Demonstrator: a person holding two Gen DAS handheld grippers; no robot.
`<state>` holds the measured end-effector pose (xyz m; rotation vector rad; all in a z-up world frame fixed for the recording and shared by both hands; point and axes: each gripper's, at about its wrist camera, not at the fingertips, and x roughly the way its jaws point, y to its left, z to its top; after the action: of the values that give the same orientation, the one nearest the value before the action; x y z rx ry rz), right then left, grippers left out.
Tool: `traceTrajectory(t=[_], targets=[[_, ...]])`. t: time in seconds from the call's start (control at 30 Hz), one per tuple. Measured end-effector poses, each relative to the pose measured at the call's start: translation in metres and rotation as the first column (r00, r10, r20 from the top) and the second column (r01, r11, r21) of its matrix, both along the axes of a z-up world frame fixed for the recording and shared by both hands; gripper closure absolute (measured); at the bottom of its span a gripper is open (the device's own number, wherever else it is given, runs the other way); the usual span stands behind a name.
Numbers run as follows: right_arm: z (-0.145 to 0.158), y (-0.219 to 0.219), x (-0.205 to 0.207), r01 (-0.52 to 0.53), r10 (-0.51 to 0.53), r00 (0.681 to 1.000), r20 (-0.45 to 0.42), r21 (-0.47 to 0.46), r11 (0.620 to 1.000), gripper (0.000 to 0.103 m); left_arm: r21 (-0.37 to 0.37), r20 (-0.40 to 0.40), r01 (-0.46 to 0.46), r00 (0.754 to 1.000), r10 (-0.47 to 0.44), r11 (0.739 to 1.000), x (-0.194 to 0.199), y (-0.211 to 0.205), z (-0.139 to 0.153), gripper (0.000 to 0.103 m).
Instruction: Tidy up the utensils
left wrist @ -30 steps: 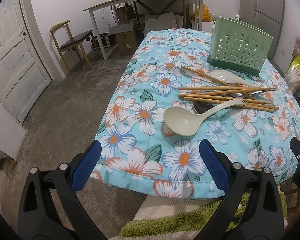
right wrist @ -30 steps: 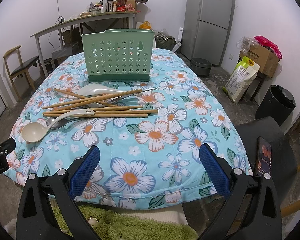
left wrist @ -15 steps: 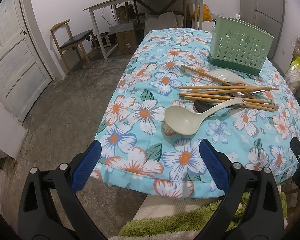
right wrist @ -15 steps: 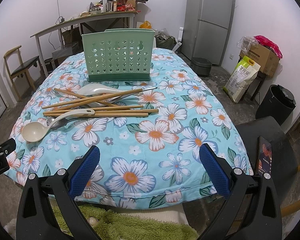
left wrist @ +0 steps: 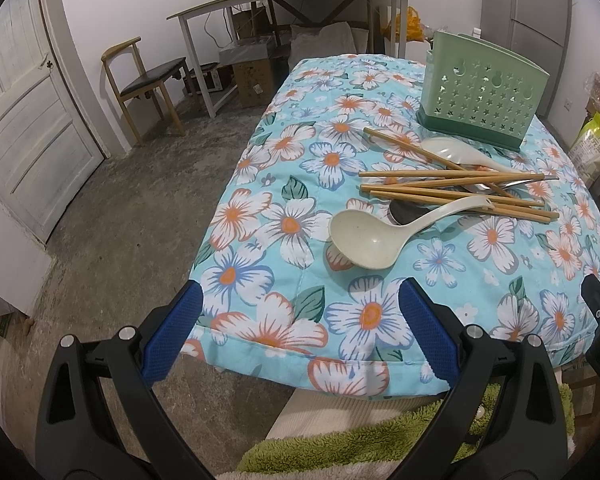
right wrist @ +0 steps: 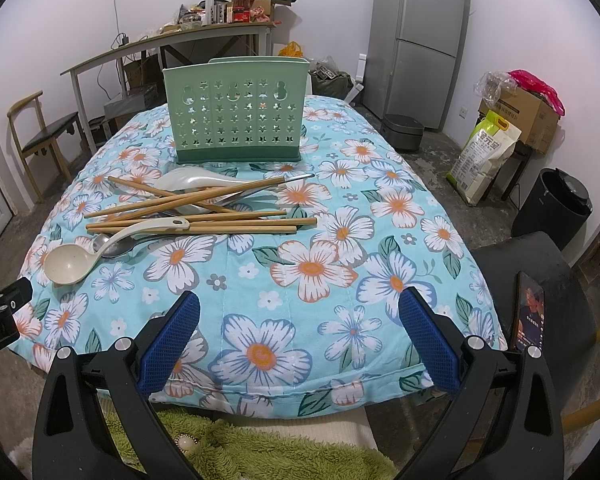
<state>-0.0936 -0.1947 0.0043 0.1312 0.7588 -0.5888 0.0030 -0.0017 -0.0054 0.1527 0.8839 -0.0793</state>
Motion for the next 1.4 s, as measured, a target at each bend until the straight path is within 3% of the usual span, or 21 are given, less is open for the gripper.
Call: traceTrajectory(t=[0.7,1.4], targets=[[-0.001,-0.001,0.002,-0.003,0.003,1.0,-0.001,0.006,1.0,0.006,0.006,-0.001,-0.01,1.0,0.01,1.0,0.002,0.002,-0.002,0.009],[-0.008,-0.008,0.021,-0.041,0.042,0.999,-0.024,0.036,0.998,0.006,0.047,-0.019,-0.077,0.997,0.077,0.996,0.031,0.01,0.0,0.009]])
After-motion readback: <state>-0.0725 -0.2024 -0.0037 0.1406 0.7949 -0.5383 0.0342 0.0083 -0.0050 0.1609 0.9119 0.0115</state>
